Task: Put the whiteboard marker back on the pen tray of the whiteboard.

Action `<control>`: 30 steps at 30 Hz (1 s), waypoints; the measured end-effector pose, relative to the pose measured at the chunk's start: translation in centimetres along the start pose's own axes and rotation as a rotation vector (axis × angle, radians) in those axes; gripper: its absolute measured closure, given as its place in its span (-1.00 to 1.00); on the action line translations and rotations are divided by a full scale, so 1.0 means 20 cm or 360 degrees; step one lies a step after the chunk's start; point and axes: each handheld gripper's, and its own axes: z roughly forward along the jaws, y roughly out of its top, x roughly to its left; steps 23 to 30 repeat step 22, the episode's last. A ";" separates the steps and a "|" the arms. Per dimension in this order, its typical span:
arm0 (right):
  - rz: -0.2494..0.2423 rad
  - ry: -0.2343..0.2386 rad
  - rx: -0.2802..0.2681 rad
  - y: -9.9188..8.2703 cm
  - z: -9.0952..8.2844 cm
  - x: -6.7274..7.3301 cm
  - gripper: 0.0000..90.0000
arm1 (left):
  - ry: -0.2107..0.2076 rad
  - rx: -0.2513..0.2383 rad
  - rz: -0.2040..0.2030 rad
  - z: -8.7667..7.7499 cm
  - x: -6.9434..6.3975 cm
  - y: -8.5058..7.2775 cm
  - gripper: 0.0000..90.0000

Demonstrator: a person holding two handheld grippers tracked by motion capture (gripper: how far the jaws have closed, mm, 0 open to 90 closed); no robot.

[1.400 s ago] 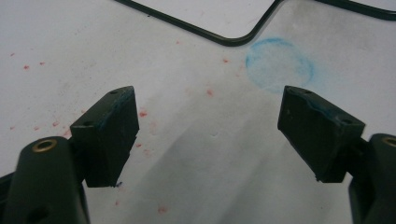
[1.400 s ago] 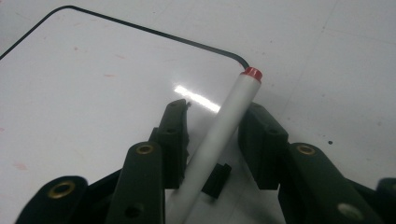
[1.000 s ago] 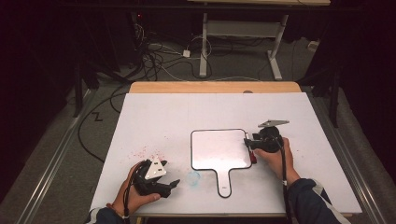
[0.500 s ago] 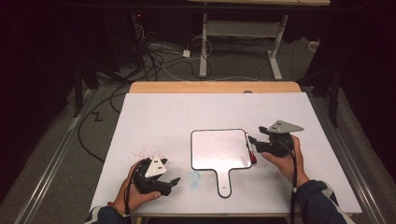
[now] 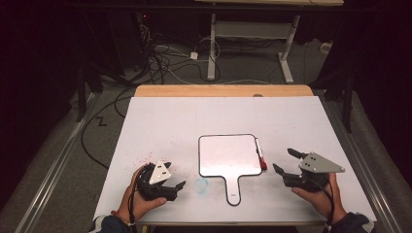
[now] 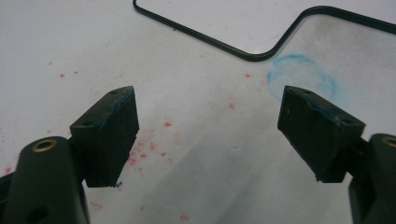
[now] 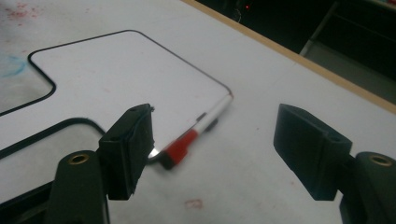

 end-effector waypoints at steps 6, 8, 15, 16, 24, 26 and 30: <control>-0.0022 0.0036 0.0028 -0.05 -0.02 0.06 -0.46 | 0.0005 -0.0003 0.0000 -0.01 0.00 -0.01 -0.57; -0.0029 0.0033 0.0027 -0.05 -0.01 0.06 -0.46 | 0.0005 -0.0004 0.0001 -0.01 0.00 0.00 -0.57; -0.0009 -0.0015 0.0031 -0.06 0.00 0.05 -0.45 | 0.0006 0.0004 0.0005 0.01 0.01 0.00 -0.57; -0.0012 -0.0025 0.0029 -0.06 0.00 0.05 -0.46 | 0.0010 0.0006 0.0007 0.01 0.01 0.00 -0.57; -0.0006 -0.0057 0.0030 -0.07 0.00 0.05 -0.47 | 0.0032 0.0011 0.0022 0.02 0.01 0.01 -0.57; -0.0006 -0.0057 0.0030 -0.07 0.00 0.05 -0.47 | 0.0032 0.0011 0.0022 0.02 0.01 0.01 -0.57; -0.0006 -0.0057 0.0030 -0.07 0.00 0.05 -0.47 | 0.0032 0.0011 0.0022 0.02 0.01 0.01 -0.57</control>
